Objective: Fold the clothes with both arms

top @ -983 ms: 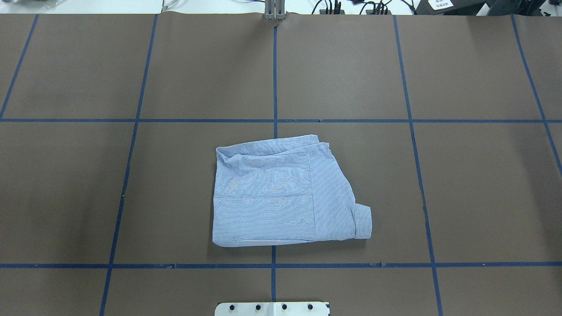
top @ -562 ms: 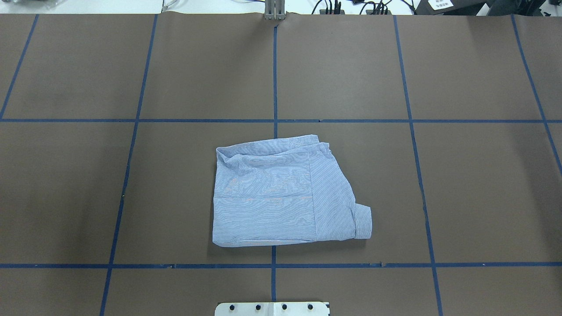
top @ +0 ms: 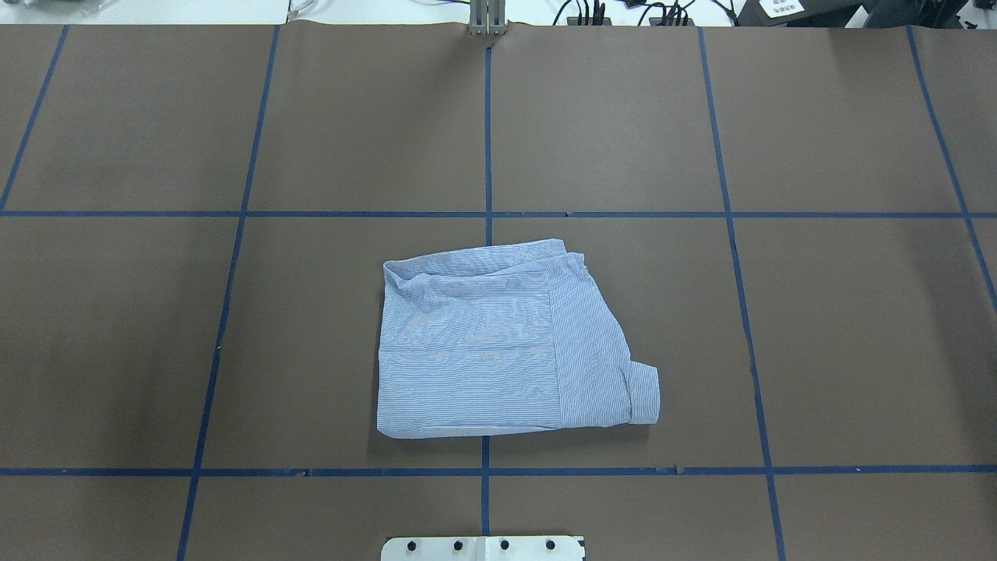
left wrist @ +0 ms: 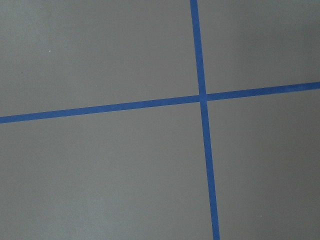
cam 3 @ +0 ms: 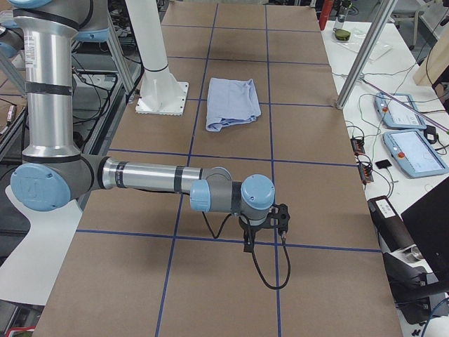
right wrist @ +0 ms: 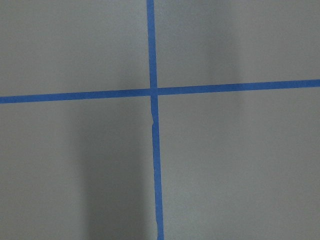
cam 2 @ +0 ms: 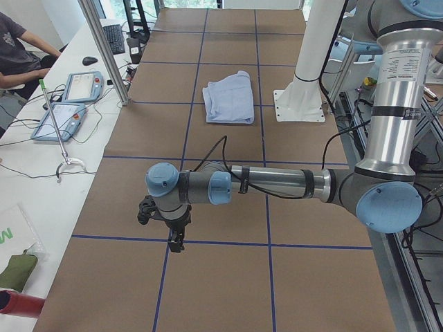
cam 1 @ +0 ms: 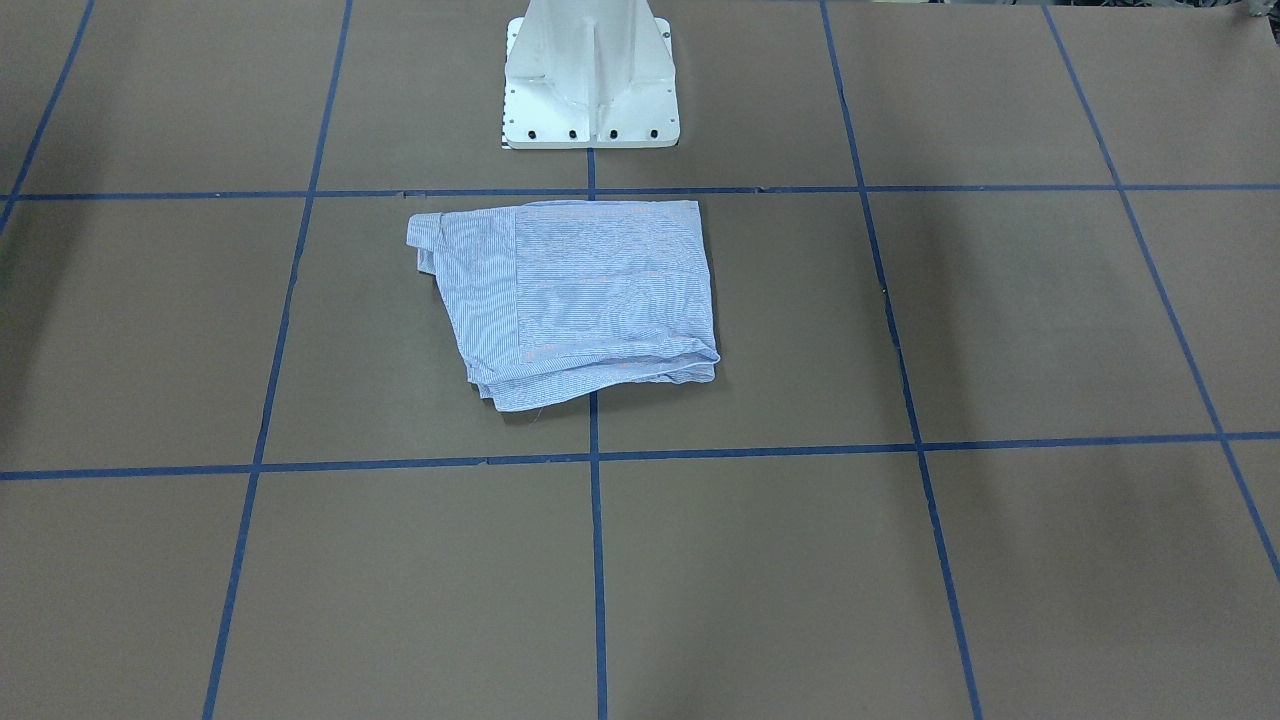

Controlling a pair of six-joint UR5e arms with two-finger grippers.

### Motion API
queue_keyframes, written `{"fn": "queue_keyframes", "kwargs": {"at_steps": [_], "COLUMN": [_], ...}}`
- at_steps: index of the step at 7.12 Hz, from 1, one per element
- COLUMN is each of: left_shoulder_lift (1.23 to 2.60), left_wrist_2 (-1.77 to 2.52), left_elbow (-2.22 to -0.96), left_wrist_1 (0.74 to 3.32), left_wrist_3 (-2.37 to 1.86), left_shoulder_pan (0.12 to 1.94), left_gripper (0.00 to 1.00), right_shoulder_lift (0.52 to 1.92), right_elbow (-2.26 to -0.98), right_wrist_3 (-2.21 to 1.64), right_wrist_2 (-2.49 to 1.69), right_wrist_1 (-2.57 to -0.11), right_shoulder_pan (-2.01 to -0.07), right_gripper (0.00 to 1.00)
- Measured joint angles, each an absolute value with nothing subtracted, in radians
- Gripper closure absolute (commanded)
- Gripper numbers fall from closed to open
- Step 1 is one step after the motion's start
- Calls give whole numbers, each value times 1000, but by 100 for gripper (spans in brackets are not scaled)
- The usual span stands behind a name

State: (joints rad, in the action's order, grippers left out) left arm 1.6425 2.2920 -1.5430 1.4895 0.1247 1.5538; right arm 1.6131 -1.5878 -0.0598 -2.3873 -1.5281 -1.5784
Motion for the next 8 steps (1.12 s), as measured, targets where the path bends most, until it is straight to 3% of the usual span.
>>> {"fn": "queue_keyframes", "kwargs": {"at_steps": [8], "left_shoulder_lift": [1643], "left_wrist_2": [2291], "left_elbow": [-1545], "left_wrist_1": [1489], "left_wrist_3": [124], "left_shoulder_pan": [1552], "left_gripper": [0], "right_shoulder_lift": [1624], "right_elbow": [-1679], "right_wrist_3": [-127], "right_wrist_2": [-2385], "right_wrist_1": [-1572], "right_shoulder_pan": [-1567], "right_gripper": [0]}}
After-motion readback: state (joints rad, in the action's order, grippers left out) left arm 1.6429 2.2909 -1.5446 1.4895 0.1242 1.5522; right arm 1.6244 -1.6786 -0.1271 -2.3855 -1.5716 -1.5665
